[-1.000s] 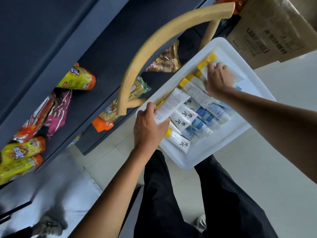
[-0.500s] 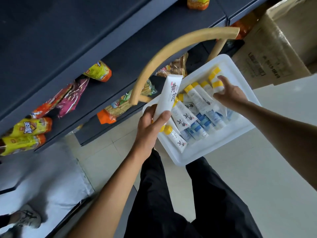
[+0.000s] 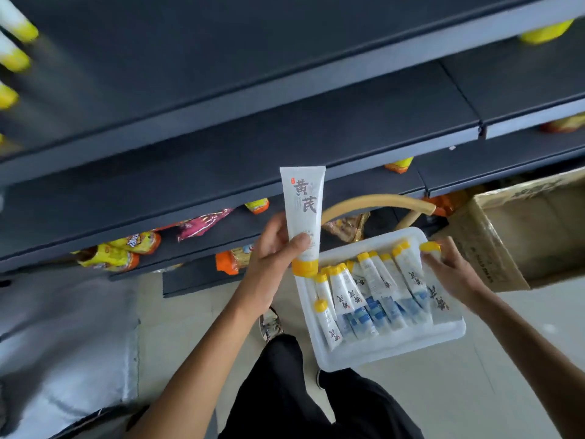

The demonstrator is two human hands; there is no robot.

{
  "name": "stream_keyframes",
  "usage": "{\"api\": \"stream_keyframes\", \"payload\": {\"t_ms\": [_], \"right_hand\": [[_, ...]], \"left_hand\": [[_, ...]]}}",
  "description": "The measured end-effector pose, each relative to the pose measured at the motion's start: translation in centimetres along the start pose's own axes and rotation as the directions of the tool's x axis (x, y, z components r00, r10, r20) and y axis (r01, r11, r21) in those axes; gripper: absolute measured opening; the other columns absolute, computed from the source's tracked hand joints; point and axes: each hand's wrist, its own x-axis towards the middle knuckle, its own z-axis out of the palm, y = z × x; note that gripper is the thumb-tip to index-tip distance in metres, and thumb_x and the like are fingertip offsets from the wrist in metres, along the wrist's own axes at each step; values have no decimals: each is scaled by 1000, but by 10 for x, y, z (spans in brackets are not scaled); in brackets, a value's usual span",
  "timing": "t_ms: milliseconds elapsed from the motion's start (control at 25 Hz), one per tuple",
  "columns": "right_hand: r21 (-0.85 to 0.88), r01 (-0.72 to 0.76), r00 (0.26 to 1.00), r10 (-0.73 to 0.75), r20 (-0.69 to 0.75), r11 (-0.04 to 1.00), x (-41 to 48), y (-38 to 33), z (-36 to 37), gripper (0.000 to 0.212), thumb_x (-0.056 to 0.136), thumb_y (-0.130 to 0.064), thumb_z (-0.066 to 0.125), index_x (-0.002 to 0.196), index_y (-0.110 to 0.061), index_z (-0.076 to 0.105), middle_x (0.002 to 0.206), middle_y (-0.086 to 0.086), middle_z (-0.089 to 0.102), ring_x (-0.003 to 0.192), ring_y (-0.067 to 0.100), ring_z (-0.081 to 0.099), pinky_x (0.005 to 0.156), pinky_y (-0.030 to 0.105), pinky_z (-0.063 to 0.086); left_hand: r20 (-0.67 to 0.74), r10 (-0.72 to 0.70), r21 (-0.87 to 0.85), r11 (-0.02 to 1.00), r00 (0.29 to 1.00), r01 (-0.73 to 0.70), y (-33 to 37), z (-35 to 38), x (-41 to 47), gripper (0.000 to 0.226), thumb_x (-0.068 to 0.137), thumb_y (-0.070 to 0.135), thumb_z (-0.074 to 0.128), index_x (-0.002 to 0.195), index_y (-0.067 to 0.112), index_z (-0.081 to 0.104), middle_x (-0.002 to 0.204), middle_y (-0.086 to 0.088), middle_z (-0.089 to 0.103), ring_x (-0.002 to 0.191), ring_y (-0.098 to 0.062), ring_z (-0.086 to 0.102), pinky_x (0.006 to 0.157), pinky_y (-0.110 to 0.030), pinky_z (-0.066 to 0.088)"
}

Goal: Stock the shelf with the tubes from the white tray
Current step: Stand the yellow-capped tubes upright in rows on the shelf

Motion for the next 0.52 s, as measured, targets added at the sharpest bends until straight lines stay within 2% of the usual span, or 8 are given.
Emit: {"api": "stream_keyframes", "payload": {"t_ms": [120, 200, 280, 400, 480, 520], "right_hand": [[-20, 141, 989, -141, -41, 990, -23, -38, -18, 21, 98, -13, 62, 110, -21, 48, 74, 10, 56, 62, 22, 50, 59, 37, 43], [-26, 220, 975, -220, -25, 975, -35, -72, -31, 26, 94, -6, 65, 108, -24, 53, 69, 14, 55, 60, 25, 47, 58, 35, 39], [-53, 258, 966, -259, -6, 965, -36, -101, -45, 30, 90, -6, 69, 101, -34, 62, 74, 23, 60, 65, 33, 51, 59, 37, 38], [-107, 275, 961, -277, 3, 955, -36, -141, -61, 35, 87, -17, 75, 103, -46, 63, 77, 14, 69, 80, 38, 63, 63, 31, 43], [-63, 353, 936, -353, 1, 934, -37, -169, -68, 30, 88, -16, 75, 104, -39, 65, 76, 8, 69, 84, 40, 65, 61, 33, 44], [-48, 403, 915, -403, 6, 914, -41, -185, -69, 28, 88, -12, 74, 101, -35, 66, 76, 4, 69, 83, 35, 65, 61, 33, 44]], "left_hand": [[-59, 139, -8, 990, 988, -140, 47, -11, -13, 47, 87, 22, 68, 133, 19, 56, 119, -2, 72, 108, -22, 69, 85, -31, 57], [-75, 230, -8, 973, 970, -231, 82, -22, -19, 47, 92, 14, 61, 138, 12, 51, 121, -16, 68, 103, -24, 70, 84, -29, 57], [-101, 317, 17, 948, 943, -317, 115, -34, -22, 47, 93, 9, 57, 139, 9, 49, 126, -21, 66, 106, -24, 71, 86, -27, 56], [-173, 410, 39, 912, 896, -409, 161, -57, -10, 49, 92, 6, 58, 140, 10, 50, 129, -15, 68, 114, -25, 70, 89, -27, 56], [-229, 427, 55, 903, 875, -426, 191, -78, 10, 49, 94, 1, 55, 142, 13, 47, 129, -7, 66, 117, -22, 69, 89, -25, 54], [-257, 412, 51, 909, 874, -414, 205, -90, 23, 49, 95, 0, 53, 141, 16, 47, 127, -2, 65, 118, -20, 68, 88, -22, 53]]}}
